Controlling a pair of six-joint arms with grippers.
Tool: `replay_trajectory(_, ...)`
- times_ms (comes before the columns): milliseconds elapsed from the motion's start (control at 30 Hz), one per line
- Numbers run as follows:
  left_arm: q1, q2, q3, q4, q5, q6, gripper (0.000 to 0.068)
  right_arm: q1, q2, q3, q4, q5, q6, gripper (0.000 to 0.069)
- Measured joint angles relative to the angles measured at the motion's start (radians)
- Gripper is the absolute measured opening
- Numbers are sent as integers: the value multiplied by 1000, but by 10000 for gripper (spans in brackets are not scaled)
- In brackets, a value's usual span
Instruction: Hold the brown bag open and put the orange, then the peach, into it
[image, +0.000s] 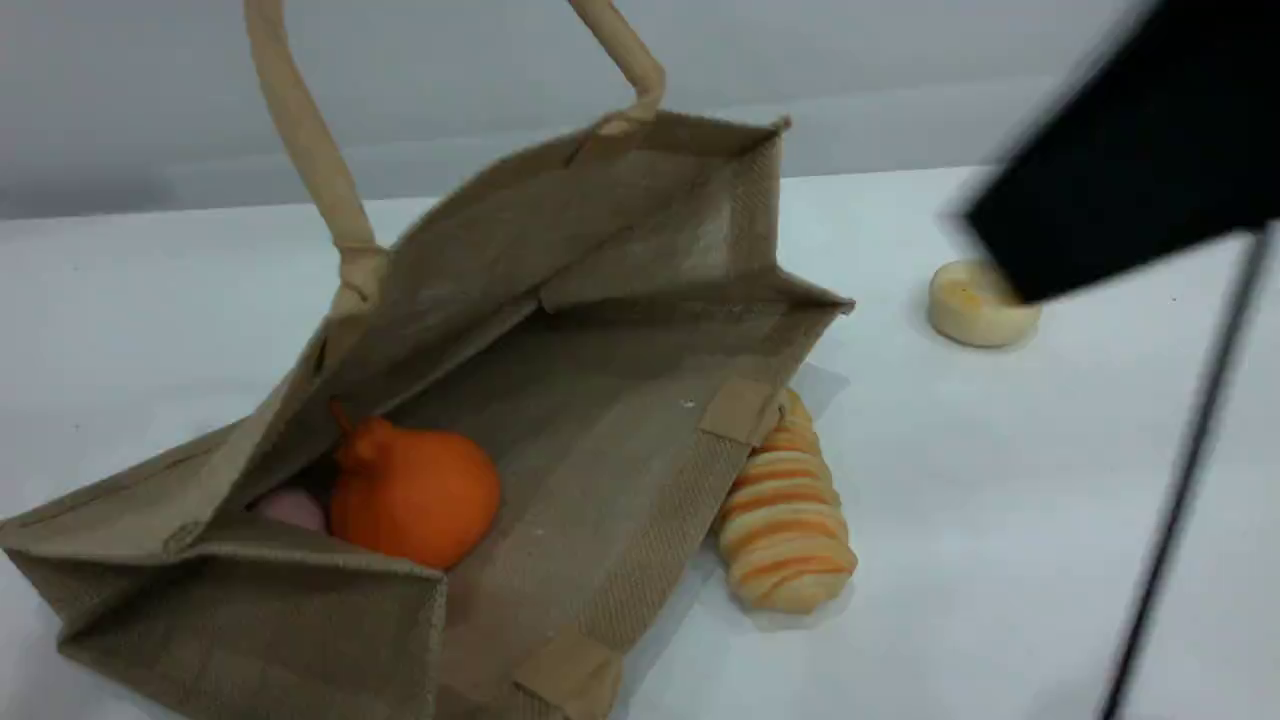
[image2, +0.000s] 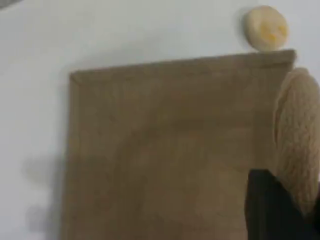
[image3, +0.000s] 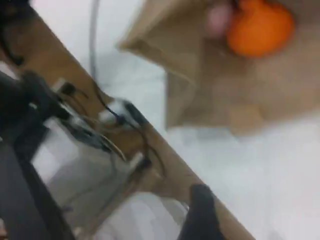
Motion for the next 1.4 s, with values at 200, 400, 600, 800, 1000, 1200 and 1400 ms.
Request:
replay_trajectory(200,-59,38,110,-4,-123,4,108,-95,-185,-12,-178,139,129,474)
replay_trajectory(400,-105,133,122,-29,-121,1,215,-95,-374,-81,-294,255,262,474)
replay_trajectory(600,-151,164,122,-28,-110,21,486,-95,-497,-99,-463,372,414,474)
replay_trajectory(800,-151,143,117,-8,-59,17,589,-95,-578,-101,-610,393,530,474)
replay_trajectory(1000,-151,57,116,7,0,17,582,-95,-666,-94,-725,392,575,472)
replay_trajectory(1200,-151,-57,116,6,50,13,580,-95,-751,-45,-728,389,582,472)
replay_trajectory(1400,-159,-164,116,11,134,-25,580,-95,-837,61,-741,304,592,472)
